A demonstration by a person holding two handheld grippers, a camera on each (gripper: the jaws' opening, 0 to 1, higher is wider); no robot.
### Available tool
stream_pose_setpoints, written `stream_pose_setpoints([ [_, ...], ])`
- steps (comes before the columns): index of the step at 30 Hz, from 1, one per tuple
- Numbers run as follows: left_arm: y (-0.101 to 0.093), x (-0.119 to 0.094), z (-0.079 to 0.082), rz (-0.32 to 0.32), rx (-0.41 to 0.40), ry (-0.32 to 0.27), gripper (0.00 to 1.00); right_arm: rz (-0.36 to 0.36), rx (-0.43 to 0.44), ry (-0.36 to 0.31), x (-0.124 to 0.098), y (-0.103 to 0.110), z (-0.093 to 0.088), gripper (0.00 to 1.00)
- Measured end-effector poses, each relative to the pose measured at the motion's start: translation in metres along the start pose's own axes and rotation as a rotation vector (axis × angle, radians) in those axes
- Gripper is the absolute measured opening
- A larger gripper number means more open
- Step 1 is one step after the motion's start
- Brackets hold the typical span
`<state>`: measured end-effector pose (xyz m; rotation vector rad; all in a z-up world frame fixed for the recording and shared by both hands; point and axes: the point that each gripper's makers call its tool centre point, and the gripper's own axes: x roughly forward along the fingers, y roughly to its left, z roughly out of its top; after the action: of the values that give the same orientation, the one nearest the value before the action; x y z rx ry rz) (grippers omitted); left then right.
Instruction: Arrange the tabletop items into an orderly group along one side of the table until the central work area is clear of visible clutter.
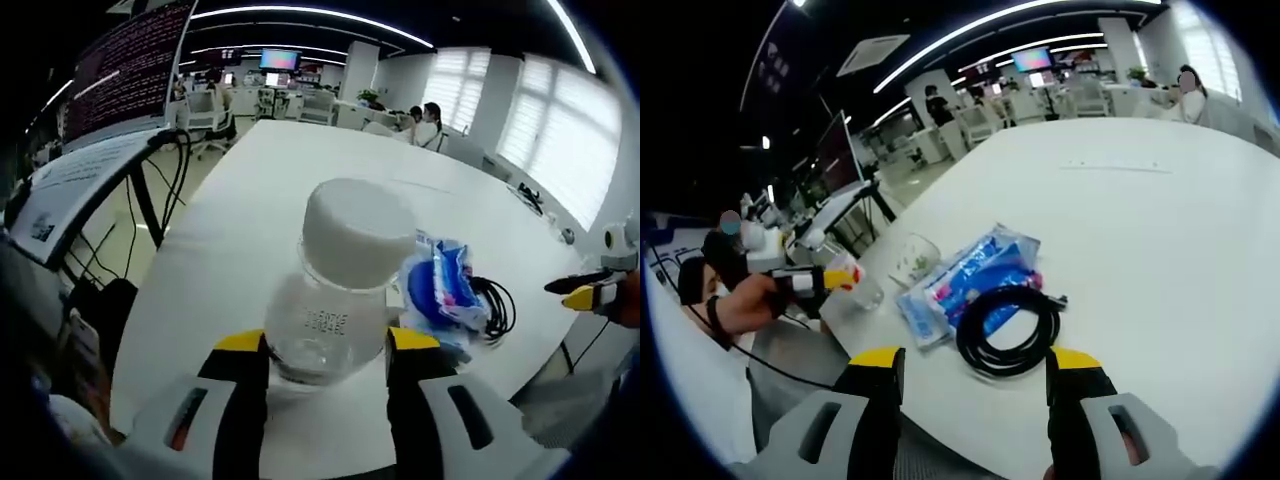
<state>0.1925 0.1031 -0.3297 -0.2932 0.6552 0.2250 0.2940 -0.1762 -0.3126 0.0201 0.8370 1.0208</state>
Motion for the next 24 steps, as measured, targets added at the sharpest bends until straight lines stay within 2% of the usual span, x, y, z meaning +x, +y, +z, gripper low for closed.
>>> stream_pose_setpoints([
  [12, 0.004, -0.008, 0.02, 0.078, -0.096, -0.031, 0.48, 0.017, -0.017, 0.019, -0.002, -0.002, -0.003, 0.58],
  [16, 0.007, -0.012, 0.024, 0.12, -0.163, -0.048, 0.48, 0.024, -0.025, 0.022, -0.003, -0.005, -0.001, 0.58],
  [22, -0.006, -0.024, 0.048, 0.145, -0.148, -0.109, 0.44, 0.037, -0.046, 0.033, -0.005, -0.013, 0.001, 0.58],
  [24, -0.004, -0.026, 0.055, 0.162, -0.127, -0.138, 0.41, 0.041, -0.051, 0.038, -0.006, -0.016, 0.002, 0.58],
])
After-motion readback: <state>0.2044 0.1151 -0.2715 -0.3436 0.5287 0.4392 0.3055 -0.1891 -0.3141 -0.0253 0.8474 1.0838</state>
